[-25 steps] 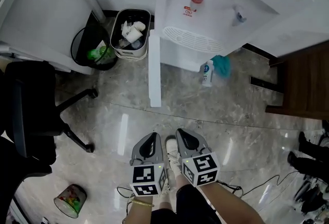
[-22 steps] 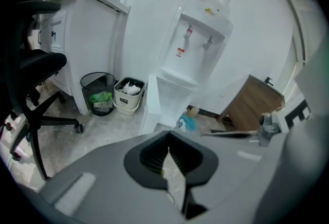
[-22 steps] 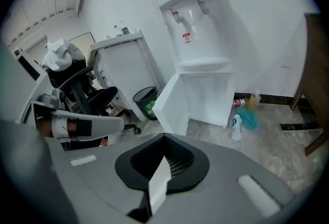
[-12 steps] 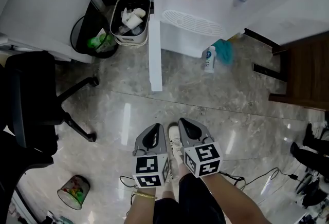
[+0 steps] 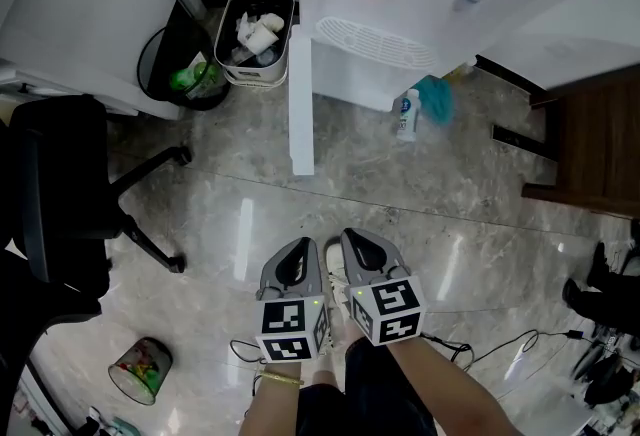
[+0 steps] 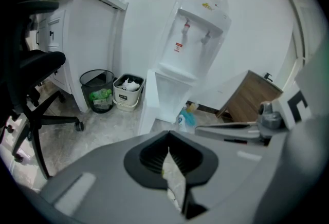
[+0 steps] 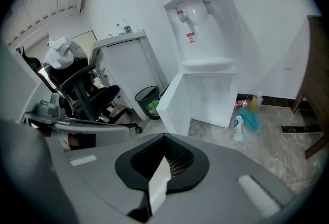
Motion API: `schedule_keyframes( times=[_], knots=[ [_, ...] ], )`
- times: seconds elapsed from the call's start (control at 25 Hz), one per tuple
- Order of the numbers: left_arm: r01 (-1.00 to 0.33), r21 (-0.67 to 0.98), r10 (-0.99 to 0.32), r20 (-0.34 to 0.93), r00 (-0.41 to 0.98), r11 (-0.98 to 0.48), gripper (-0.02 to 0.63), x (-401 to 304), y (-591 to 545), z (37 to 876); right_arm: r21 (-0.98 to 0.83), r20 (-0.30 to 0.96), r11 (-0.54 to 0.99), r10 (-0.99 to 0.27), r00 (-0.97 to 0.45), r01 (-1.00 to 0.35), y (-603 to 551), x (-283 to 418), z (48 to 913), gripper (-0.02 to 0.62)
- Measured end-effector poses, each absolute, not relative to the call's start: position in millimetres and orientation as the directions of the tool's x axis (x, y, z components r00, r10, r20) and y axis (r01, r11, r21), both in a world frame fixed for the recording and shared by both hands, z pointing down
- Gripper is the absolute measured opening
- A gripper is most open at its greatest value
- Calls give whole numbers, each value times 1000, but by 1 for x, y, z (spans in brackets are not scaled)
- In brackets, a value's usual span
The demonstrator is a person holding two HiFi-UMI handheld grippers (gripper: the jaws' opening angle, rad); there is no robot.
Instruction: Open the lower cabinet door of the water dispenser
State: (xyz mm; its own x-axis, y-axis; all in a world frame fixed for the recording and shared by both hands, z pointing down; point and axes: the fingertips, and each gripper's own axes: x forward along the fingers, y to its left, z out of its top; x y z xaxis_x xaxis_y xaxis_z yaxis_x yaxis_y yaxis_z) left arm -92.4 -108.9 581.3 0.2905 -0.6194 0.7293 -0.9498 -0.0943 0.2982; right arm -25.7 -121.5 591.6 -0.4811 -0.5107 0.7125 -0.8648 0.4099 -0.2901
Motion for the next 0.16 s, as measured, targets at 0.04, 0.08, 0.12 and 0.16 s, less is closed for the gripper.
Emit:
schedule_keyframes(
  times=[0.04,0.08,0.12,0.16],
  knots=[
    [-950,298,-619,729,290,-94,6,-92,-109,582,-289,713,410,-511,-480,-865,-122,-25,592,-4],
    [-950,299,-619,730,290,-93,6,-91,-108,582,-288,713,409,-511,-479,-866,-122,-25,592,-3],
    [-950,299,-619,730,289,-91,6,-91,-108,582,-287,714,410,-511,-479,-866,-121,-24,592,-3],
    [-950,299,-619,731,288,-90,6,-90,-108,583,-287,715,410,-510,-478,-866,-121,-24,593,-3]
  ],
)
